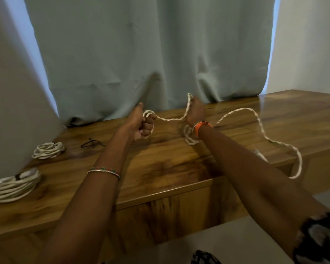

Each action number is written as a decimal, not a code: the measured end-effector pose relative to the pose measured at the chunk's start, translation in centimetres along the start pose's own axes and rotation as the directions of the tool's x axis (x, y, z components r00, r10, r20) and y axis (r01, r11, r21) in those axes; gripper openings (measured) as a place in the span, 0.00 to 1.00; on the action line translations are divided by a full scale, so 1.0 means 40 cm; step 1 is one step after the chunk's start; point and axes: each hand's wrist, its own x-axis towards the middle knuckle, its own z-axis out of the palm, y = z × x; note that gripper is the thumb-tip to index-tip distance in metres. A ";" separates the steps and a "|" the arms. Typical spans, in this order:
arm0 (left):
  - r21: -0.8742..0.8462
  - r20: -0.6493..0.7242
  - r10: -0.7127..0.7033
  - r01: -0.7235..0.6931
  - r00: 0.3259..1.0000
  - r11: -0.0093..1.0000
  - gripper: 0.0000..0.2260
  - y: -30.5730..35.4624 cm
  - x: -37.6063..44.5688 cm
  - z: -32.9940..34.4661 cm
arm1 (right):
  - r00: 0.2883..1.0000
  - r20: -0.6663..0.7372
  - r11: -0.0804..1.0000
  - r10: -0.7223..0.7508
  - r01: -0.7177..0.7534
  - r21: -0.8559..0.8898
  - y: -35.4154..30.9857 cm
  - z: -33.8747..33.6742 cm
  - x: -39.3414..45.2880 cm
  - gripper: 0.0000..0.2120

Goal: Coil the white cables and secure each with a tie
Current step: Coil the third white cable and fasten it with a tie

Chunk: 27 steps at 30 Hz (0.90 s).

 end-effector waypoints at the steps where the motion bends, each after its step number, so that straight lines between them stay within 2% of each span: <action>1: -0.006 0.056 -0.042 0.043 0.998 0.999 0.21 0.000 -0.010 -0.016 | 0.996 0.020 0.992 0.088 -0.086 -0.090 0.012 -0.010 0.010 0.14; 3: -0.001 0.110 -0.069 0.070 0.992 0.998 0.17 0.003 -0.018 -0.041 | 0.954 0.189 0.933 0.234 -0.165 -0.321 0.037 -0.028 0.021 0.17; 4: 0.007 0.099 -0.069 0.069 0.993 0.998 0.17 0.004 -0.014 -0.052 | 0.908 0.308 0.899 0.285 -0.142 -0.413 0.045 -0.025 0.023 0.18; 5: 0.014 0.067 -0.068 0.067 0.995 0.998 0.18 0.004 -0.005 -0.059 | 0.877 0.354 0.875 0.324 -0.136 -0.465 0.047 -0.022 0.025 0.20; 6: 0.014 0.018 -0.065 0.065 0.998 0.998 0.18 0.002 0.007 -0.063 | 0.867 0.354 0.867 0.350 -0.156 -0.474 0.054 -0.008 0.035 0.23; 8: -0.040 -0.102 -0.044 0.040 0.994 0.998 0.19 -0.009 0.038 -0.065 | 0.899 0.257 0.898 0.354 -0.250 -0.361 0.054 0.029 0.052 0.36; 9: -0.103 -0.166 -0.029 0.012 0.986 0.995 0.19 -0.015 0.053 -0.063 | 0.937 0.176 0.927 0.303 -0.246 -0.285 0.047 0.047 0.051 0.41; 10: -0.180 -0.225 -0.017 -0.024 0.974 0.983 0.20 -0.021 0.065 -0.060 | 0.975 0.098 0.954 0.200 -0.171 -0.246 0.032 0.062 0.038 0.43; 11: -0.253 -0.272 -0.010 -0.062 0.962 0.965 0.20 -0.025 0.076 -0.056 | 0.999 0.032 0.965 0.043 -0.034 -0.260 0.014 0.071 0.016 0.44; 12: -0.315 -0.307 -0.009 -0.093 0.952 0.945 0.20 -0.027 0.084 -0.052 | 0.987 0.010 0.937 -0.160 0.155 -0.314 0.000 0.080 -0.009 0.44; 13: -0.365 -0.334 -0.017 -0.113 0.942 0.924 0.20 -0.029 0.090 -0.048 | 0.926 0.030 0.860 -0.376 0.361 -0.362 -0.013 0.083 -0.031 0.43; 15: -0.444 -0.357 -0.052 -0.121 0.933 0.888 0.21 -0.031 0.101 -0.046 | 0.729 0.163 0.645 -0.664 0.670 -0.368 -0.012 0.105 -0.049 0.43; 17: -0.508 -0.282 -0.077 -0.081 0.956 0.858 0.23 -0.038 0.109 -0.044 | 0.555 0.297 0.451 -0.777 0.820 -0.353 0.002 0.140 -0.049 0.37; 18: -0.532 -0.194 -0.073 -0.042 0.978 0.846 0.26 -0.041 0.109 -0.042 | 0.503 0.385 0.390 -0.773 0.857 -0.337 0.007 0.155 -0.049 0.33; 19: -0.535 -0.094 -0.062 0.002 0.994 0.845 0.29 -0.045 0.106 -0.039 | 0.503 0.483 0.401 -0.717 0.864 -0.304 0.005 0.159 -0.052 0.29; 21: -0.488 0.053 -0.056 0.075 0.997 0.870 0.32 -0.046 0.096 -0.040 | 0.590 0.596 0.547 -0.545 0.789 -0.280 -0.001 0.143 -0.051 0.25; 22: -0.459 0.099 -0.066 0.104 0.993 0.882 0.31 -0.042 0.087 -0.041 | 0.639 0.597 0.587 -0.486 0.744 -0.319 0.001 0.129 -0.045 0.22; 24: -0.403 0.163 -0.079 0.140 0.983 0.904 0.29 -0.040 0.074 -0.044 | 0.689 0.544 0.586 -0.479 0.713 -0.385 -0.002 0.099 -0.039 0.18; 27: -0.302 0.294 -0.055 0.147 0.954 0.942 0.24 -0.041 0.058 -0.043 | 0.695 0.390 0.537 -0.605 0.717 -0.444 0.017 0.100 -0.028 0.15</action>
